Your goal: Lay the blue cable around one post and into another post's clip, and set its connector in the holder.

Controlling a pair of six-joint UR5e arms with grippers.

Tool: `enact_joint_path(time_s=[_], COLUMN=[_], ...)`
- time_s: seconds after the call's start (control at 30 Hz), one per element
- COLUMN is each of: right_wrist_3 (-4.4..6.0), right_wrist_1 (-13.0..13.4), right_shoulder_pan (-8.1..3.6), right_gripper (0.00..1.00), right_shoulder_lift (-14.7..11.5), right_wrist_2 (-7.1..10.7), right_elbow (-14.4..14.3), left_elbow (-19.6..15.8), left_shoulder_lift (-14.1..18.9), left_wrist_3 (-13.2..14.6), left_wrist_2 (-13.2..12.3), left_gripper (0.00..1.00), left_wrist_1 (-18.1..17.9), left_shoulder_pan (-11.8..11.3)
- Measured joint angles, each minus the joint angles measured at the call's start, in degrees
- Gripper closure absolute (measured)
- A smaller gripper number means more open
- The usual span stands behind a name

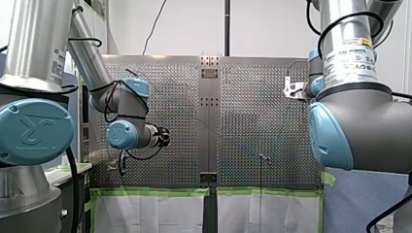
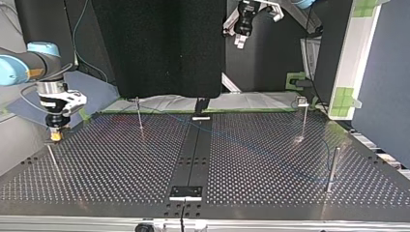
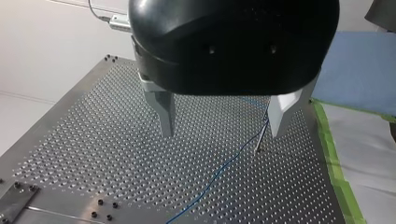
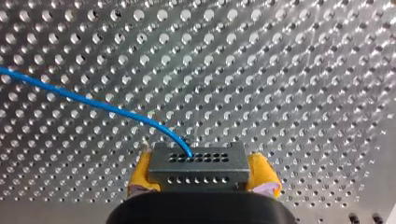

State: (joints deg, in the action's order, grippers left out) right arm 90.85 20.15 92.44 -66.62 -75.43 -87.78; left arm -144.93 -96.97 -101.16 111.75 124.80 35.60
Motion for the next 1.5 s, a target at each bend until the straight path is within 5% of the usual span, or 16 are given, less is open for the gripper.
enact_joint_path(time_s=[0.3,0.8,1.13,1.5], right_wrist_3=[-0.04,0.45,-0.64,-0.39], right_wrist_1=[-0.15,1.27,1.81,1.05], right_shoulder_pan=[-1.35,-3.87,-4.14,-4.76], right_gripper=[0.96,0.96,0.96,0.96], right_shoulder_lift=[0.01,0.14,2.42,2.58], right_wrist_2=[-0.03,-0.03,0.7,2.28], right_elbow=[0.01,-0.03,0.22,1.4], left_elbow=[0.01,0.02,0.04,0.02], left_shoulder_lift=[0.0,0.0,-0.01,-0.02], left_wrist_3=[0.0,0.14,0.27,0.35], left_wrist_2=[0.0,0.0,-0.41,-0.93], left_gripper=[0.0,0.0,0.0,0.0], left_wrist_1=[0.01,0.04,0.01,-0.04], left_shoulder_pan=[-0.52,-1.23,-1.87,-2.44])
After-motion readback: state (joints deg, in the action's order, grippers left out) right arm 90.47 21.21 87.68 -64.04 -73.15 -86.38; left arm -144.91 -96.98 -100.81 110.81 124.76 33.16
